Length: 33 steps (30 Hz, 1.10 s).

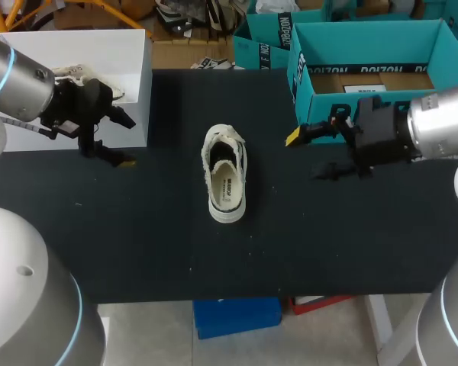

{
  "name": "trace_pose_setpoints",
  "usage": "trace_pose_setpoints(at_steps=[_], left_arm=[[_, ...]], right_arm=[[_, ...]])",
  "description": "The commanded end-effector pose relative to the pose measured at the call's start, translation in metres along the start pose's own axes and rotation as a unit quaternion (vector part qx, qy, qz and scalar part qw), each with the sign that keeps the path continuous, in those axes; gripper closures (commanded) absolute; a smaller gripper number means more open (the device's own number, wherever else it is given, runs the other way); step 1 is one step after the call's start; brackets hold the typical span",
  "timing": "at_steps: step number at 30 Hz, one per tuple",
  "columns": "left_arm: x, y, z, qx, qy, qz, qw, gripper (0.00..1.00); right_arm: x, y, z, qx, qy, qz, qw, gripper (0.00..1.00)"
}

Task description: Take the shoe out of the shoebox, open the shoe tongue, remove and reinsert the insole, then place the shoe into the shoebox

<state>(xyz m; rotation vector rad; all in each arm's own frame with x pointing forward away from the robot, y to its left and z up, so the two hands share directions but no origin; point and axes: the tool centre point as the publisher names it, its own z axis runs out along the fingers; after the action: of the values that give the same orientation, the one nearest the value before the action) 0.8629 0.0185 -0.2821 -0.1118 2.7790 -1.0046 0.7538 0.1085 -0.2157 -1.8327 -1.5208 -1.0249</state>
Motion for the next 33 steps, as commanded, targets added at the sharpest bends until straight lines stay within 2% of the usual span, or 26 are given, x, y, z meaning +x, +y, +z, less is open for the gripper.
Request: trace_pose_setpoints(at_steps=[1,3,6,12,18,24,25,27,28,29,31,33], left_arm=[[0.001,0.001,0.001,0.001,-0.002,0.001,1.000,0.00],[0.001,0.001,0.001,0.001,-0.002,0.001,1.000,0.00],[0.001,0.001,0.001,0.001,-0.002,0.001,1.000,0.00],[0.001,0.001,0.001,0.001,-0.002,0.001,1.000,0.00],[0.001,0.001,0.001,0.001,-0.002,0.001,1.000,0.00],[0.001,0.001,0.001,0.001,-0.002,0.001,1.000,0.00],[0.001,0.001,0.001,0.001,-0.002,0.001,1.000,0.00],[0.001,0.001,0.001,0.001,-0.002,0.001,1.000,0.00],[0.001,0.001,0.001,0.001,-0.002,0.001,1.000,0.00],[0.001,0.001,0.001,0.001,-0.002,0.001,1.000,0.00],[0.001,0.001,0.001,0.001,-0.002,0.001,1.000,0.00],[0.001,0.001,0.001,0.001,-0.002,0.001,1.000,0.00]], right_arm=[[0.014,0.054,0.024,0.133,-0.186,-0.048,0.972,0.00],[0.013,0.065,0.032,0.162,-0.238,-0.063,0.955,0.00],[0.010,0.081,0.043,0.191,-0.290,-0.078,0.934,0.00],[0.005,0.109,0.062,0.221,-0.352,-0.098,0.904,0.00],[0.003,0.128,0.081,0.226,-0.410,-0.111,0.877,0.00],[-0.002,0.132,0.099,0.220,-0.446,-0.124,0.858,0.00],[-0.002,0.131,0.101,0.221,-0.453,-0.126,0.855,0.16],[-0.003,0.130,0.107,0.218,-0.463,-0.129,0.849,0.13],[-0.006,0.131,0.108,0.217,-0.467,-0.130,0.847,0.24],[-0.008,0.131,0.110,0.217,-0.468,-0.130,0.847,0.31],[-0.010,0.129,0.114,0.214,-0.473,-0.131,0.845,0.29],[-0.011,0.128,0.118,0.209,-0.476,-0.131,0.844,0.35]])
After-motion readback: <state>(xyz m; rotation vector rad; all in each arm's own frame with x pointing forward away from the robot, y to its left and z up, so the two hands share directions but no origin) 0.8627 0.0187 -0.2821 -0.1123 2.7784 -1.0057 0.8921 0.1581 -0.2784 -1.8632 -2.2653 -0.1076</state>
